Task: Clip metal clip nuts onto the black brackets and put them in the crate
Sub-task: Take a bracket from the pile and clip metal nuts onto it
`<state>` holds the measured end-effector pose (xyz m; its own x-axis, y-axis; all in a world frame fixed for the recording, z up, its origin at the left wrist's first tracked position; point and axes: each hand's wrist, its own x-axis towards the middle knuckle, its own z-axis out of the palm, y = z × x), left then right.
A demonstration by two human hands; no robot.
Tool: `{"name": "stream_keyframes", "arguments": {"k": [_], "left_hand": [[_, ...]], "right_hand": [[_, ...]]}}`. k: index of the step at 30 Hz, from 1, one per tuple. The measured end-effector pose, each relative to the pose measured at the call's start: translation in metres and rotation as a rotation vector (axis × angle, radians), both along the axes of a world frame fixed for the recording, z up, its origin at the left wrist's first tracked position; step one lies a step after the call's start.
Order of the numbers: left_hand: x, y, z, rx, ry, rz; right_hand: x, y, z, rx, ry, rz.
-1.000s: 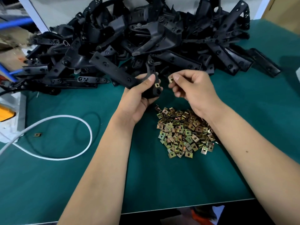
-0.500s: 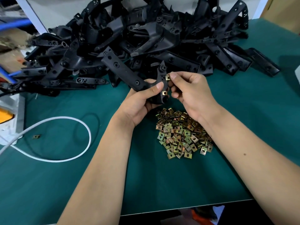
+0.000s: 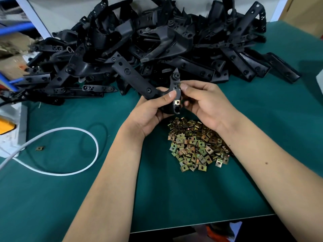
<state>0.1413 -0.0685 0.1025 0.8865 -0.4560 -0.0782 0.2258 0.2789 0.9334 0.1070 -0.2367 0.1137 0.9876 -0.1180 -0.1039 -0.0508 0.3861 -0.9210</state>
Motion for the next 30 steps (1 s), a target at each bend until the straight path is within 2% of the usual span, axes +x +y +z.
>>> {"name": "stream_keyframes", "arguments": {"k": [3, 16, 25, 30], "left_hand": [[-0.001, -0.002, 0.000, 0.011, -0.003, 0.006], [0.000, 0.004, 0.003, 0.031, 0.036, -0.093], [0.000, -0.001, 0.005, 0.070, 0.045, -0.081], [-0.004, -0.009, 0.004, 0.139, 0.021, 0.010]], "right_hand": [[0.000, -0.002, 0.000, 0.083, -0.010, -0.006], [-0.002, -0.002, -0.001, 0.154, -0.094, 0.048], [-0.003, -0.001, -0.001, 0.101, -0.115, 0.043], [-0.001, -0.005, -0.004, -0.127, -0.152, -0.087]]}}
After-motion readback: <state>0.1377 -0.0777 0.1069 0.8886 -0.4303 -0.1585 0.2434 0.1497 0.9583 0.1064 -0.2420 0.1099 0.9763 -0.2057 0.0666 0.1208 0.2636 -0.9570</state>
